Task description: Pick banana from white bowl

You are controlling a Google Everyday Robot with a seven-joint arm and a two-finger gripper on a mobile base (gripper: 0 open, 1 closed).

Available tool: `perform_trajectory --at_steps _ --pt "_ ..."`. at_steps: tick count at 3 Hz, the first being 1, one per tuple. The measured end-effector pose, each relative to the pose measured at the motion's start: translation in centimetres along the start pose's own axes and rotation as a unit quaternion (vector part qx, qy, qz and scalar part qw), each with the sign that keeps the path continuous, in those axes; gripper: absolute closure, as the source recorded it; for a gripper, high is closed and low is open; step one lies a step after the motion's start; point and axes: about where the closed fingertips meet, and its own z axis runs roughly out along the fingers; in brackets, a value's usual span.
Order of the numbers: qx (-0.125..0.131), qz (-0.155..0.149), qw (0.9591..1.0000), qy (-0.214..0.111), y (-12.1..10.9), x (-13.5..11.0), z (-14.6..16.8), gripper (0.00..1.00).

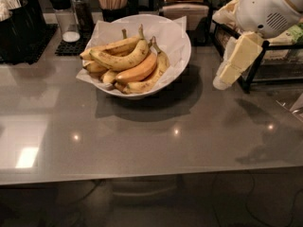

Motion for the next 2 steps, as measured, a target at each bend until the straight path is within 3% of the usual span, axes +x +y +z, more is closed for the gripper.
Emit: perform_trajectory --at_steps 1,2 --pt "-0.025 0.009 0.9986 -0.046 -1.65 -2.10 3.02 0.00" --pt "-0.027 0.011 0.9984 -0.048 -1.74 -2.09 3.31 0.00"
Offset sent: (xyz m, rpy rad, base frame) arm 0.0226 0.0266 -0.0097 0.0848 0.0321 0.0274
